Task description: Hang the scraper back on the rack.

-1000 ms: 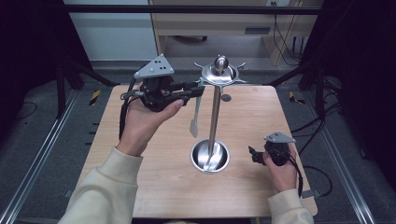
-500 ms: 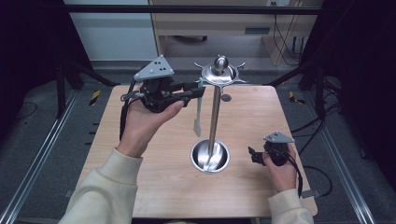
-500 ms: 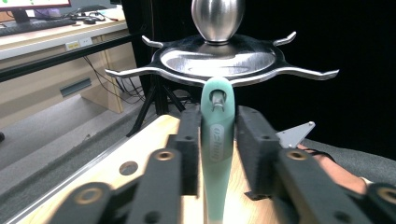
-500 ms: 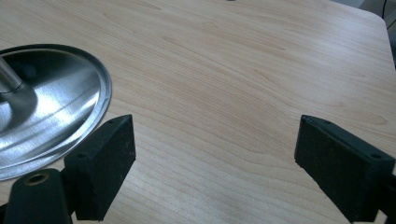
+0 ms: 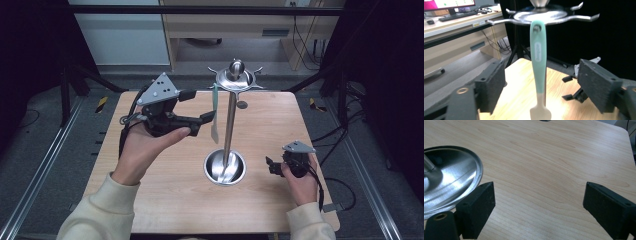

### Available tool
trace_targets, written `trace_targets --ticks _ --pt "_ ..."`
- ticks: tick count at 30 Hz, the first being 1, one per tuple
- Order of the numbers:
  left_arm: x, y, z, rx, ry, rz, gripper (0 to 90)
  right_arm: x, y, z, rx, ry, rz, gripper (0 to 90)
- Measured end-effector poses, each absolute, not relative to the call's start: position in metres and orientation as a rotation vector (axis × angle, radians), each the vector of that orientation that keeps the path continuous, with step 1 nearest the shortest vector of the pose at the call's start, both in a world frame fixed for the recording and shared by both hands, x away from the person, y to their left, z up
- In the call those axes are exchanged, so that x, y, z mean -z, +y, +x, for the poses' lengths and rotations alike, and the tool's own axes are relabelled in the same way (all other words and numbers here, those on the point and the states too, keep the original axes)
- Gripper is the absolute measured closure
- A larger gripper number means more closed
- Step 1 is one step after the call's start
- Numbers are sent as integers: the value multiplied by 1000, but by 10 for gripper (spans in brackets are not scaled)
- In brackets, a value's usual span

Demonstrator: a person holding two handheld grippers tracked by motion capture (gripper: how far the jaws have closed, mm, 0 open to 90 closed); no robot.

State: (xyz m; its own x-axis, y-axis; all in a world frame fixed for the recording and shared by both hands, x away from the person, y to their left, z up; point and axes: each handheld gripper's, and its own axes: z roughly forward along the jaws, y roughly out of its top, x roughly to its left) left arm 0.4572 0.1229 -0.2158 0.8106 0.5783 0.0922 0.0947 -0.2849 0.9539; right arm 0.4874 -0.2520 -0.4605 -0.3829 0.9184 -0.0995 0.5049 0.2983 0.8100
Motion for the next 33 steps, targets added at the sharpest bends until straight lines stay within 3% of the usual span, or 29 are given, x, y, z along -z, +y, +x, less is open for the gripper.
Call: trace_targets --ticks 19,33 --pt "270 143 448 -511 509 1883 75 462 -251 490 -938 1983 1310 84" --pt "296 148 463 -552 509 1869 70 460 -252 488 -922 1975 1308 81"
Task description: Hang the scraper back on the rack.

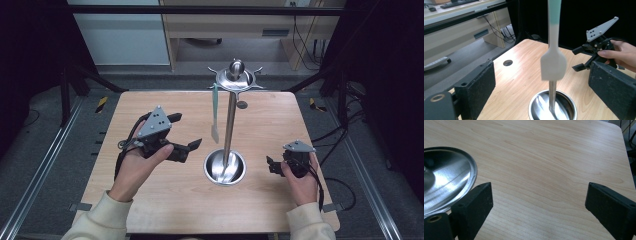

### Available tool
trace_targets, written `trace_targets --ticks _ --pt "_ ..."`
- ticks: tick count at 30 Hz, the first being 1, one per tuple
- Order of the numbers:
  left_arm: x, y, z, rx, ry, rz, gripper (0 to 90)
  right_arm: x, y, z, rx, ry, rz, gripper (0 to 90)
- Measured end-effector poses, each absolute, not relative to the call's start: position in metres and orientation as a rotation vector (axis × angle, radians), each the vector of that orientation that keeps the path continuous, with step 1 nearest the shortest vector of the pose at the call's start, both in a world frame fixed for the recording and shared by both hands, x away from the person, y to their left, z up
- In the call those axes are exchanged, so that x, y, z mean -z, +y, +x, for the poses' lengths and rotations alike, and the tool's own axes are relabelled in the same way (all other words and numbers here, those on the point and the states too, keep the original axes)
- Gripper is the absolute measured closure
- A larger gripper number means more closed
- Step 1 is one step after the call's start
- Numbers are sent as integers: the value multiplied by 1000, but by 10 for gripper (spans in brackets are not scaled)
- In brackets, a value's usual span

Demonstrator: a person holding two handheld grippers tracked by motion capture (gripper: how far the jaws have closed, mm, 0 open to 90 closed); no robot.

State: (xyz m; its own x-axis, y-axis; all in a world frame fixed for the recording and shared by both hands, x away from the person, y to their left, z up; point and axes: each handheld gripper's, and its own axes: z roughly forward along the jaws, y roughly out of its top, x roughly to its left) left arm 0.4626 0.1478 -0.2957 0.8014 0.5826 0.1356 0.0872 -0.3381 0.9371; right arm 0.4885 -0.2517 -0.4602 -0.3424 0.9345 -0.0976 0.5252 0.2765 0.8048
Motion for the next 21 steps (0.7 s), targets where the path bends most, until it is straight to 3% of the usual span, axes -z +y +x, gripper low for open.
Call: trace_targets --ticks 17,21 --pt "351 174 473 -583 625 1941 66 461 -250 487 -921 1988 1309 79" --pt "368 184 475 -515 664 1941 66 461 -250 488 -918 1989 1305 79"
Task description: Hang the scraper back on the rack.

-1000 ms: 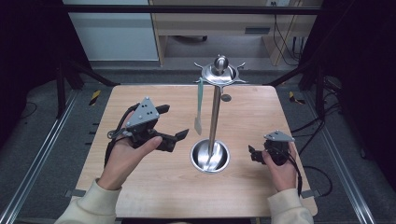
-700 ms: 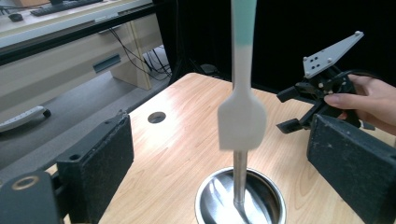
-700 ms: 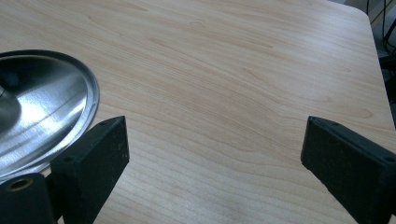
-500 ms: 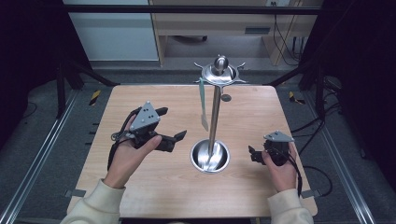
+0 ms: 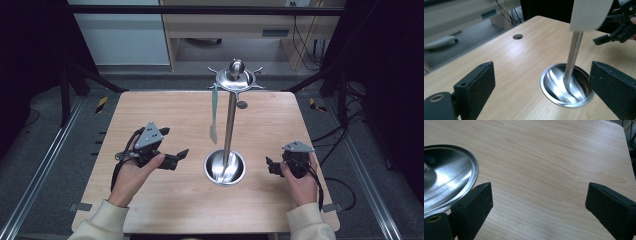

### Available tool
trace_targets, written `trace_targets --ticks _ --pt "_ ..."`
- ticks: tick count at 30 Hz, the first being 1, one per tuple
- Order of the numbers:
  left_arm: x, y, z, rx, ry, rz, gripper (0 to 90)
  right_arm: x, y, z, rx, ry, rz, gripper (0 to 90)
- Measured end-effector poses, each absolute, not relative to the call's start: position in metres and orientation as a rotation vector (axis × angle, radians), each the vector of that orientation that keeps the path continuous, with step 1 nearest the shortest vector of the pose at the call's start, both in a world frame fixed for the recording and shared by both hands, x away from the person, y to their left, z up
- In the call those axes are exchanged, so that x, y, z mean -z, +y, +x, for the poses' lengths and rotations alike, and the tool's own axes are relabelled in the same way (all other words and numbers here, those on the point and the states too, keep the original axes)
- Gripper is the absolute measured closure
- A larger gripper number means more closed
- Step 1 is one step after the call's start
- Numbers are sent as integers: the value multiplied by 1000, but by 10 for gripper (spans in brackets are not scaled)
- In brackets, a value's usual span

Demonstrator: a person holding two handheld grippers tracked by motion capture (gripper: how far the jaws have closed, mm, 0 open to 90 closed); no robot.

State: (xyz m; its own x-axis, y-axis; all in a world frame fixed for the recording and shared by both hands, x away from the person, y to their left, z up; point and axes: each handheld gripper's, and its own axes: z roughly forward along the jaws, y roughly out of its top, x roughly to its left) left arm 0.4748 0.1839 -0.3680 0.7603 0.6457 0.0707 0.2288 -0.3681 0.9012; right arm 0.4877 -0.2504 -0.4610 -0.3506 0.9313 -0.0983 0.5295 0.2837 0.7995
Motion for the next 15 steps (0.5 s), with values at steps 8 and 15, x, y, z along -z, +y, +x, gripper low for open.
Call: trace_targets --ticks 8,15 --pt "394 204 472 -472 730 1960 71 462 -250 488 -915 1993 1302 79" --pt "404 218 468 -476 744 1969 72 462 -249 488 -911 2002 1296 79"
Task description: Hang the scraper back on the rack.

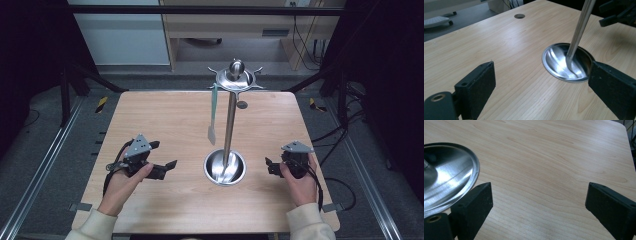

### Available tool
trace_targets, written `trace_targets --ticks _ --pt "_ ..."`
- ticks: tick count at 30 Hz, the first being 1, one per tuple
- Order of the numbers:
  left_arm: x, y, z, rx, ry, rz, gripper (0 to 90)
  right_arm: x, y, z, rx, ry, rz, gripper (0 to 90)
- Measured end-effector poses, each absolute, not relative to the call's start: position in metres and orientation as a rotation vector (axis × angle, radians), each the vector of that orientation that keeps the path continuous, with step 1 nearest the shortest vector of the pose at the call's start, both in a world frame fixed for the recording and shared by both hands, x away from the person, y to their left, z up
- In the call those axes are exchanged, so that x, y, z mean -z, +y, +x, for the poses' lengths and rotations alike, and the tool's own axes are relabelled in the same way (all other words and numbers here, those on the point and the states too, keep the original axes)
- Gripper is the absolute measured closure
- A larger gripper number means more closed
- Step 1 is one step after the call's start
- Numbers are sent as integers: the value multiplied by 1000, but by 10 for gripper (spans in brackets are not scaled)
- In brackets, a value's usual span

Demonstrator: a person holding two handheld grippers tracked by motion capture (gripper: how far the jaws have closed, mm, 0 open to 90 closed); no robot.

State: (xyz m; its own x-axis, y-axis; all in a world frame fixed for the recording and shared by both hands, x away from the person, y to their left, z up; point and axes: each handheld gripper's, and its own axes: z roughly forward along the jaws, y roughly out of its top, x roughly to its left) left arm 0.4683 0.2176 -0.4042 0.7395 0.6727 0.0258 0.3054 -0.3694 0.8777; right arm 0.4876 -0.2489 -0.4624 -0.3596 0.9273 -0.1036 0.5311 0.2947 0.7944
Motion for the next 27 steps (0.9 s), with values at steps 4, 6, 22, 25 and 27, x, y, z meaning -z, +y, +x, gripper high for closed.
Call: trace_targets --ticks 4,6,22,25,27 --pt "412 224 469 -502 758 1996 72 462 -248 487 -912 2007 1299 79" --pt "417 227 469 -537 760 2027 72 463 -248 487 -909 2010 1293 79" --pt "447 251 475 -604 832 2093 74 463 -248 487 -906 2011 1296 79" --pt "450 255 477 -610 852 2089 74 463 -248 487 -906 2011 1295 79" --pt "453 259 478 -614 868 2086 74 463 -248 487 -902 2013 1292 80"
